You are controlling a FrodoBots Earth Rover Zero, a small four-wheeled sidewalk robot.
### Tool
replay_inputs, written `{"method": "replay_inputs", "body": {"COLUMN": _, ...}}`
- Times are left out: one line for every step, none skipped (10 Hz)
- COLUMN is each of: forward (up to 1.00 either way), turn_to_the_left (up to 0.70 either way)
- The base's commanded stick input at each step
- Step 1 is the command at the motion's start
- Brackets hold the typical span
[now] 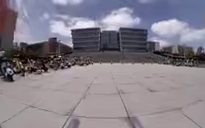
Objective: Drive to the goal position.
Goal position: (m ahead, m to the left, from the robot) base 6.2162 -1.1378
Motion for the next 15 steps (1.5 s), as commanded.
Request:
{"method": "replay_inputs", "body": {"forward": 0.70, "turn_to_the_left": 0.00}}
{"method": "replay_inputs", "body": {"forward": 0.70, "turn_to_the_left": 0.00}}
{"method": "replay_inputs", "body": {"forward": 0.70, "turn_to_the_left": 0.00}}
{"method": "replay_inputs", "body": {"forward": 0.70, "turn_to_the_left": 0.00}}
{"method": "replay_inputs", "body": {"forward": 0.70, "turn_to_the_left": 0.00}}
{"method": "replay_inputs", "body": {"forward": 0.70, "turn_to_the_left": 0.00}}
{"method": "replay_inputs", "body": {"forward": 0.70, "turn_to_the_left": 0.00}}
{"method": "replay_inputs", "body": {"forward": 0.70, "turn_to_the_left": 0.00}}
{"method": "replay_inputs", "body": {"forward": 0.70, "turn_to_the_left": 0.00}}
{"method": "replay_inputs", "body": {"forward": 0.70, "turn_to_the_left": 0.00}}
{"method": "replay_inputs", "body": {"forward": 0.70, "turn_to_the_left": 0.00}}
{"method": "replay_inputs", "body": {"forward": 0.70, "turn_to_the_left": 0.00}}
{"method": "replay_inputs", "body": {"forward": 0.70, "turn_to_the_left": 0.00}}
{"method": "replay_inputs", "body": {"forward": 0.70, "turn_to_the_left": 0.00}}
{"method": "replay_inputs", "body": {"forward": 0.70, "turn_to_the_left": 0.00}}
